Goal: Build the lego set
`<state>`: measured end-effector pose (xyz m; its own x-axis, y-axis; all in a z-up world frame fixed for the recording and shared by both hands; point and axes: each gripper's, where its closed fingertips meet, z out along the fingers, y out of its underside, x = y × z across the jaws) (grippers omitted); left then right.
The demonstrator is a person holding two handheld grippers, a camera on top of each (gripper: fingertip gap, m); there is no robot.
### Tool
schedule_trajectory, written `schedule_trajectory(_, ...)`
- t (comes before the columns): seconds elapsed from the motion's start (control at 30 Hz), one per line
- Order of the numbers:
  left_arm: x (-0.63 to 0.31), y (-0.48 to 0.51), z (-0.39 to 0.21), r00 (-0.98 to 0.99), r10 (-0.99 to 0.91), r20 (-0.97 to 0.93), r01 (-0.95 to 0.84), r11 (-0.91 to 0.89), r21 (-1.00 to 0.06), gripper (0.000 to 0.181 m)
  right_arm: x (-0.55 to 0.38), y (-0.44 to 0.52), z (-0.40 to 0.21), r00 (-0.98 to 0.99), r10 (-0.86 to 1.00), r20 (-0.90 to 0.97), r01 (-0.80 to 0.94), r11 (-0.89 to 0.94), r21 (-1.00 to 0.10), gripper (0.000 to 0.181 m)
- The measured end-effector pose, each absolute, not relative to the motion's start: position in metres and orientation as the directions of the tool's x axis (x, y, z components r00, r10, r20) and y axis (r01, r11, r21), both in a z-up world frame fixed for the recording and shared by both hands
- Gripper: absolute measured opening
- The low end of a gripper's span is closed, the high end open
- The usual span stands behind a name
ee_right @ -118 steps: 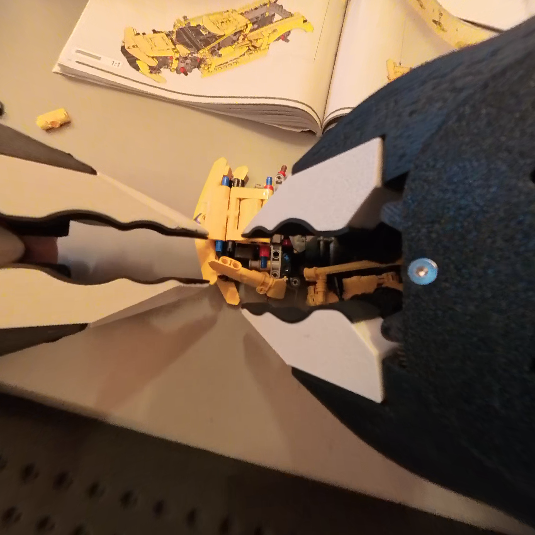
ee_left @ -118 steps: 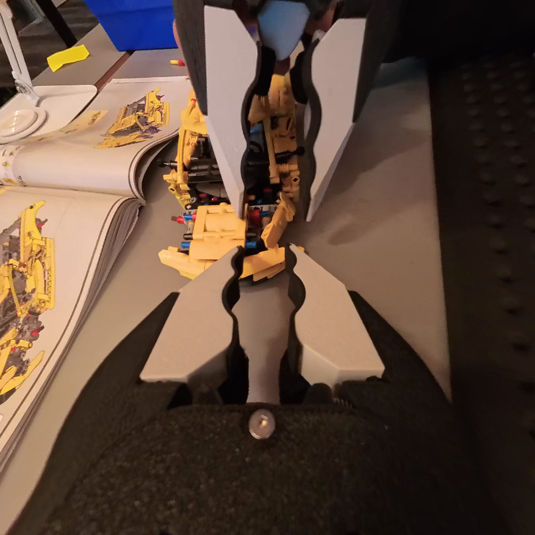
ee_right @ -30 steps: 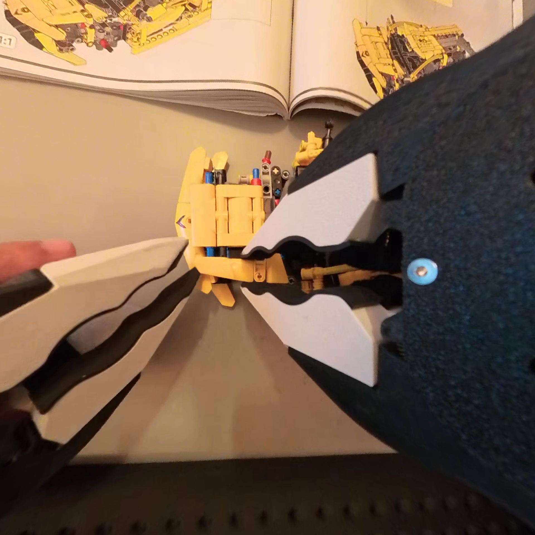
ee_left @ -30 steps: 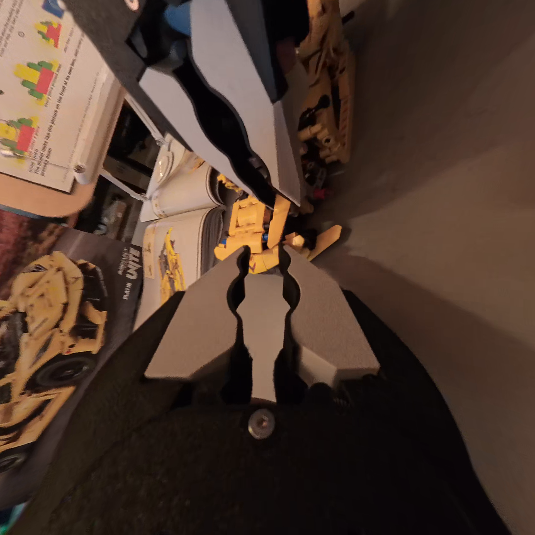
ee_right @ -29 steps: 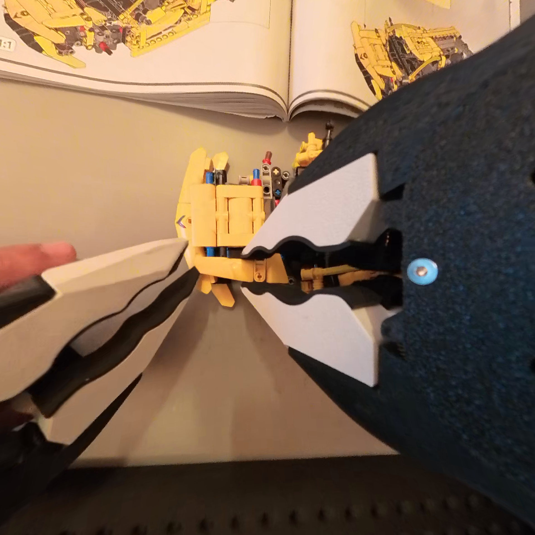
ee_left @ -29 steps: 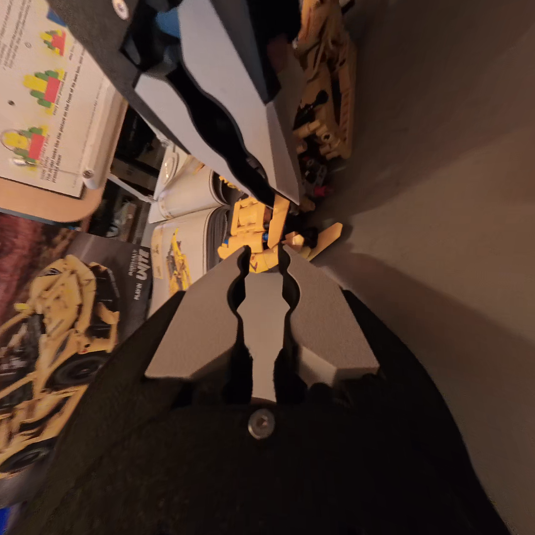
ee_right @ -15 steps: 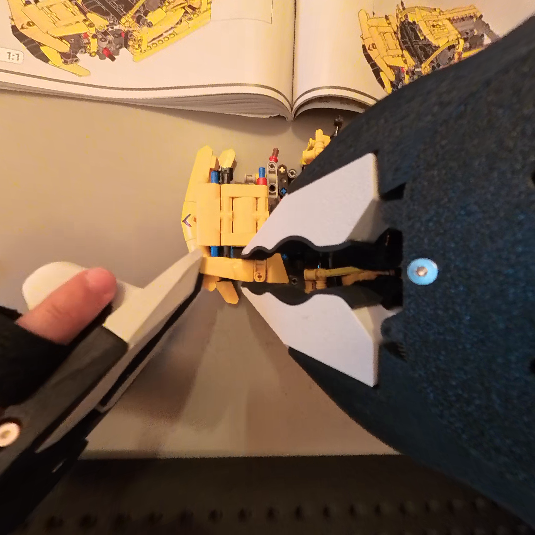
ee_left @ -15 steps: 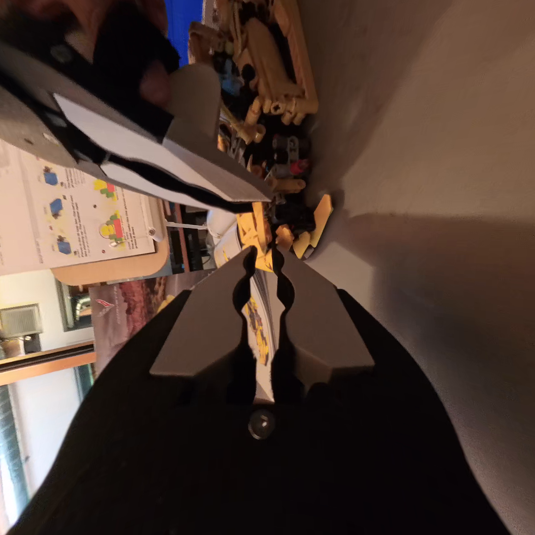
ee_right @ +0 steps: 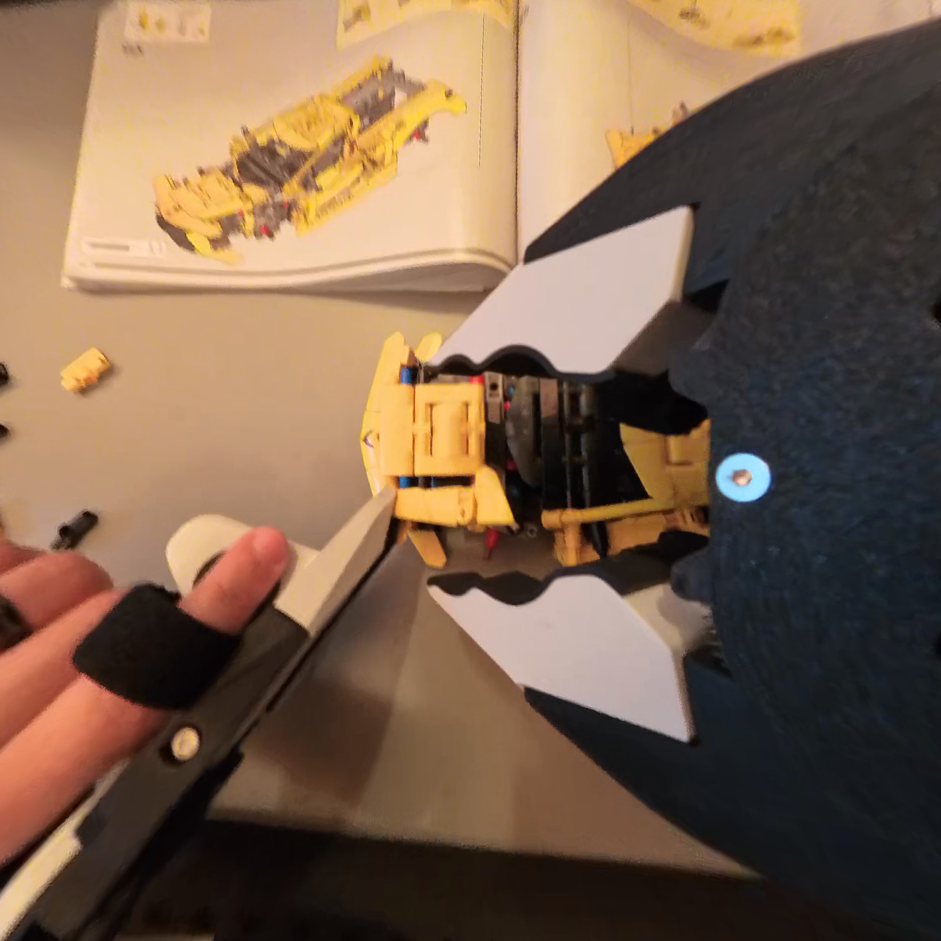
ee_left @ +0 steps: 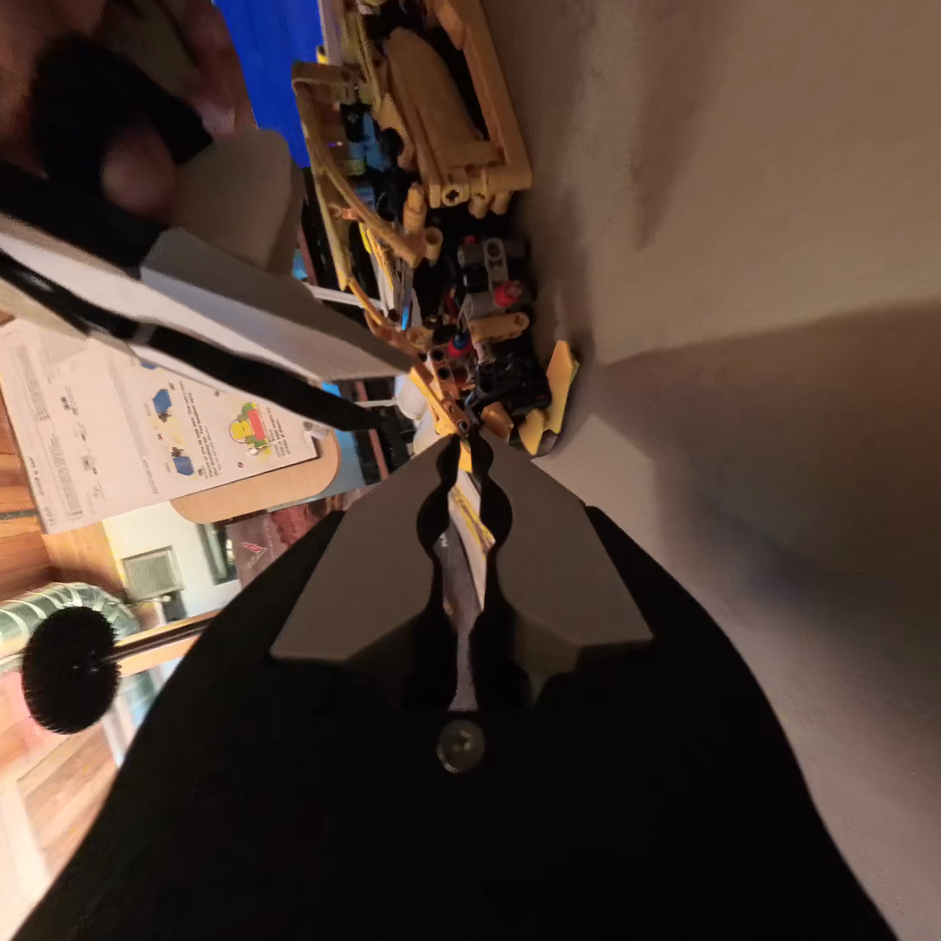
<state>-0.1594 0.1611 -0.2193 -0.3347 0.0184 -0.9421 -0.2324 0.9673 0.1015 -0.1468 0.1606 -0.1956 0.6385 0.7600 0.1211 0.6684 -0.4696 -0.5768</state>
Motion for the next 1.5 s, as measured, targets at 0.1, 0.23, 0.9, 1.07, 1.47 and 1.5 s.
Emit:
schedule_trajectory(0.1,-0.158,0.163,-0.220,-0.357,0.083,-0.930,-0.221,0.960,0.171,0.003,-0.143,0.169,-0.208,0.631,0.766,0.126,0.681,-0.469,-0.562,0.079)
schedule_trajectory(0.23,-0.157,0.165,-0.221,-0.399,0.147,-0.905,-0.183,0.955,0.235,0.003,-0.141,0.168,-0.220,0.640,0.766,0.050,0.661,-0.517,-0.543,0.078)
schedule_trajectory(0.9,-0.152,0.172,-0.222,-0.423,0.366,-0.829,-0.093,0.892,0.442,0.002,-0.132,0.178,-0.227,0.689,0.724,0.029,0.634,-0.583,-0.508,0.066)
schedule_trajectory(1.07,-0.152,0.172,-0.222,-0.440,0.410,-0.799,-0.049,0.877,0.477,0.003,-0.132,0.177,-0.228,0.687,0.725,0.037,0.639,-0.580,-0.505,0.066)
schedule_trajectory(1.47,-0.151,0.172,-0.223,-0.484,0.424,-0.766,-0.054,0.859,0.509,0.002,-0.131,0.178,-0.229,0.687,0.725,0.060,0.652,-0.577,-0.491,0.063)
schedule_trajectory(1.5,-0.151,0.172,-0.223,-0.487,0.420,-0.766,-0.058,0.859,0.508,0.002,-0.131,0.178,-0.229,0.685,0.726,0.063,0.654,-0.575,-0.492,0.063)
